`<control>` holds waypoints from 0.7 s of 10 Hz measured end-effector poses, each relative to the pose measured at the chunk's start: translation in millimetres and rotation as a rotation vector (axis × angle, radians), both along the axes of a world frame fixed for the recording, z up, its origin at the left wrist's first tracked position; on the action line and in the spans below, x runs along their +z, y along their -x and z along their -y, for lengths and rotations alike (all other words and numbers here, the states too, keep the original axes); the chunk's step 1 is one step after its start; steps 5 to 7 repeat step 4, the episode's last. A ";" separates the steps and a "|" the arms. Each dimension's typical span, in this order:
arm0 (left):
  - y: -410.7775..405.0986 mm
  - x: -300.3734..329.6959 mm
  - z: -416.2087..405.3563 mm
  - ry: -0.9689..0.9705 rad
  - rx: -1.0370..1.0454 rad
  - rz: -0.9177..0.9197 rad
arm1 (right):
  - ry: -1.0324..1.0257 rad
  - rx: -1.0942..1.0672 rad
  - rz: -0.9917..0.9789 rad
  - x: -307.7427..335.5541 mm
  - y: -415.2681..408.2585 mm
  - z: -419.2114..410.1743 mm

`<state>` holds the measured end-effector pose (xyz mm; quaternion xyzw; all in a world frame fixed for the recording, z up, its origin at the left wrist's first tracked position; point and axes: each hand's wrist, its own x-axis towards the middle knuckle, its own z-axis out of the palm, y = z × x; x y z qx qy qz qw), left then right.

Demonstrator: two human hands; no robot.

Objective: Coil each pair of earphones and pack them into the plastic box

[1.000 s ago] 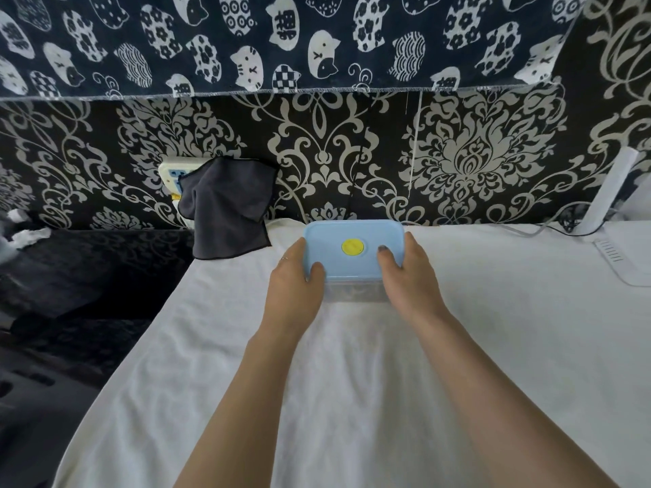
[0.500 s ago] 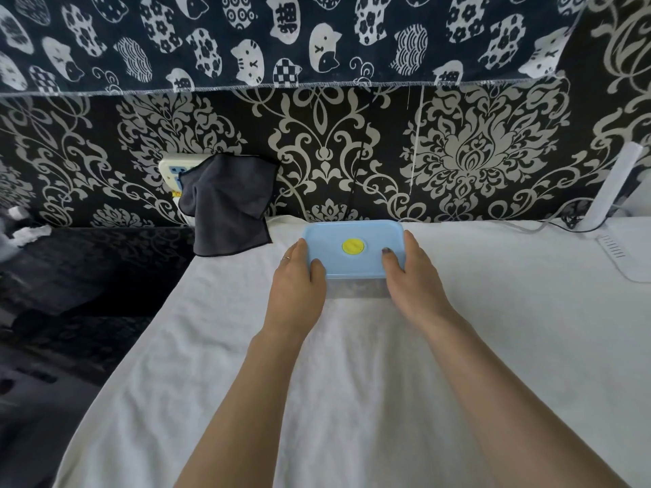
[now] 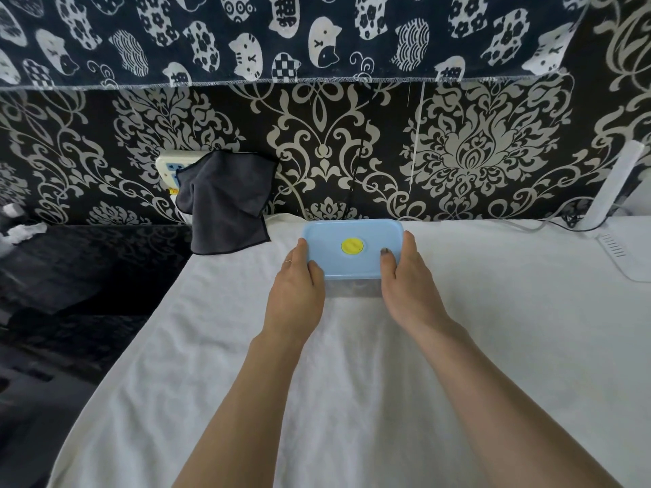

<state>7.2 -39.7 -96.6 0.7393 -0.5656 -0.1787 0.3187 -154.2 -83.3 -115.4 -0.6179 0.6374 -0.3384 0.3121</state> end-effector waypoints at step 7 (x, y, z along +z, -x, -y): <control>-12.5 8.3 -2.0 -0.003 -0.125 -0.009 | -0.012 -0.042 -0.007 14.6 1.1 -10.0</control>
